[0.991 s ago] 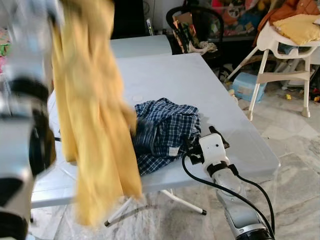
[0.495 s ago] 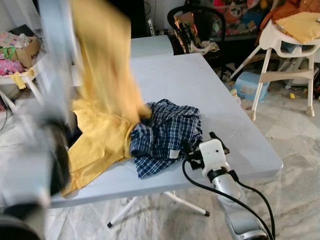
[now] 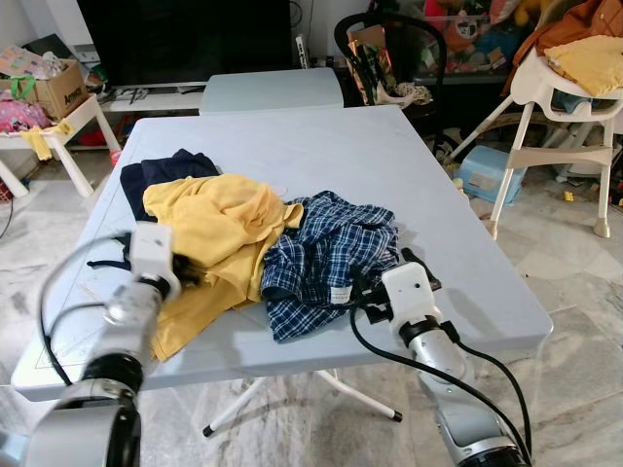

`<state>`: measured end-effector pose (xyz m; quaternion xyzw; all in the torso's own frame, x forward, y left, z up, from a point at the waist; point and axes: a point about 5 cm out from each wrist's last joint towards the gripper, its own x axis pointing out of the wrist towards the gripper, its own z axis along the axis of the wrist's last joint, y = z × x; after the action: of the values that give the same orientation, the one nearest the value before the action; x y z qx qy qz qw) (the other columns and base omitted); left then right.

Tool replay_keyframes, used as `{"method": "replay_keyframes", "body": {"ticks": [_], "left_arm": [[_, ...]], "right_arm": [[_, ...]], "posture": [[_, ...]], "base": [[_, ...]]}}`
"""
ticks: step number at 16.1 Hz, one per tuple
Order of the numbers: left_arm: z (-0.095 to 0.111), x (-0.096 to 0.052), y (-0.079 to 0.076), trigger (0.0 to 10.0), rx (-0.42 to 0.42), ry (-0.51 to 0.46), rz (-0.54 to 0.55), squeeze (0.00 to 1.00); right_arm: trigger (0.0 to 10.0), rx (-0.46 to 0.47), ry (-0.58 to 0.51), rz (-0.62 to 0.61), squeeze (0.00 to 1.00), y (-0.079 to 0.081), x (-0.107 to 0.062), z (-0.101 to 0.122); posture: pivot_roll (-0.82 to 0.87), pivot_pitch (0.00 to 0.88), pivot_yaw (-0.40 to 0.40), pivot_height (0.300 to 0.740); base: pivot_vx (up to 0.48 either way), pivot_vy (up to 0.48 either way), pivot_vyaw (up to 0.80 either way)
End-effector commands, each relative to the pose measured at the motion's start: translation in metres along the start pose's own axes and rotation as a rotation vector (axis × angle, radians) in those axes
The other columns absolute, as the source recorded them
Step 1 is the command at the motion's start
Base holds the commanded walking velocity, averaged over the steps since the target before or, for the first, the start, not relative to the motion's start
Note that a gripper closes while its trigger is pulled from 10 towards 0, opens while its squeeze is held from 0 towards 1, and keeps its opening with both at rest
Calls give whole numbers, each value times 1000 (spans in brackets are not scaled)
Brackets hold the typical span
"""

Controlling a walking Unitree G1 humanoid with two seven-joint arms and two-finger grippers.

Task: Hang hanger

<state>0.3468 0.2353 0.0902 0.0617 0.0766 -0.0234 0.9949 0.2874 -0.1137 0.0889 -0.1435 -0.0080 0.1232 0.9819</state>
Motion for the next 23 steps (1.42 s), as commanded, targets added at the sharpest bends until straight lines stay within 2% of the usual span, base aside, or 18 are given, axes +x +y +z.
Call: {"method": "replay_keyframes", "body": {"ticks": [1,2,3,5,6,7,8,10,12,13,14,15,17,18,19,20,21,23], "left_arm": [[3,2,-2,10000,3,2,-15,1000],[3,2,-2,10000,3,2,-15,1000],[11,-1,11,10000,-10,35,-56,1000],[47,-24,15,10000,45,-185,-22,1000],[53,-33,9,10000,83,-295,25,1000],[48,-35,7,10000,84,-290,59,1000],[43,-43,-2,10000,162,-348,79,1000],[34,-46,-7,10000,124,-295,64,1000],[16,-46,2,10000,59,-88,68,1000],[1,-48,5,10000,-30,67,43,1000],[-3,-47,4,10000,-106,113,14,1000],[4,-44,6,10000,-125,88,-1,1000],[45,-42,3,10000,127,-139,-110,1000],[58,-41,5,10000,86,-183,-78,1000],[57,-41,3,10000,10,-136,-73,1000],[44,-43,-11,10000,-177,-20,-142,1000],[26,-58,-35,10000,-264,93,-289,1000],[15,-68,-43,10000,-203,134,-374,1000]], "right_arm": [[10000,-4,0,11,0,1,2,1],[10000,-4,0,11,0,1,2,1],[10000,-10,3,21,0,3,3,0],[10000,-17,11,29,0,4,3,-1],[10000,-17,13,27,0,4,4,-2],[10000,-17,12,27,0,4,4,-2],[10000,-16,10,29,0,4,4,-1],[10000,-24,7,40,0,4,5,0],[10000,-30,9,49,0,3,6,-1],[10000,-35,9,59,0,4,7,-1],[10000,-39,6,69,0,5,8,0],[10000,-45,5,79,0,5,8,1],[10000,-50,7,88,0,6,8,0],[10000,-50,7,89,0,7,8,0],[10000,-49,8,90,0,7,8,0],[10000,-47,9,86,0,8,7,-1],[10000,-42,12,80,0,8,6,-1],[10000,-40,15,81,0,8,5,-2]], "posture": [[-87,0,41,740],[-87,0,41,740],[-73,0,41,740],[-73,0,44,740],[-76,0,44,740],[-77,0,43,740],[-77,0,38,740],[-74,0,32,740],[-73,0,22,740],[-72,0,18,740],[-71,0,10,740],[-69,0,9,740],[-68,0,10,740],[-71,0,17,740],[-76,0,21,740],[-80,0,25,740],[-81,0,29,740],[-79,0,30,740]], "base": [[0,0,0],[0,0,0],[0,0,0],[0,0,0],[0,0,0],[0,0,0],[0,0,0],[0,0,0],[0,0,0],[0,0,0],[0,0,0],[0,0,0],[0,0,0],[0,0,0],[0,0,0],[0,0,0],[0,0,0],[0,0,0]]}}
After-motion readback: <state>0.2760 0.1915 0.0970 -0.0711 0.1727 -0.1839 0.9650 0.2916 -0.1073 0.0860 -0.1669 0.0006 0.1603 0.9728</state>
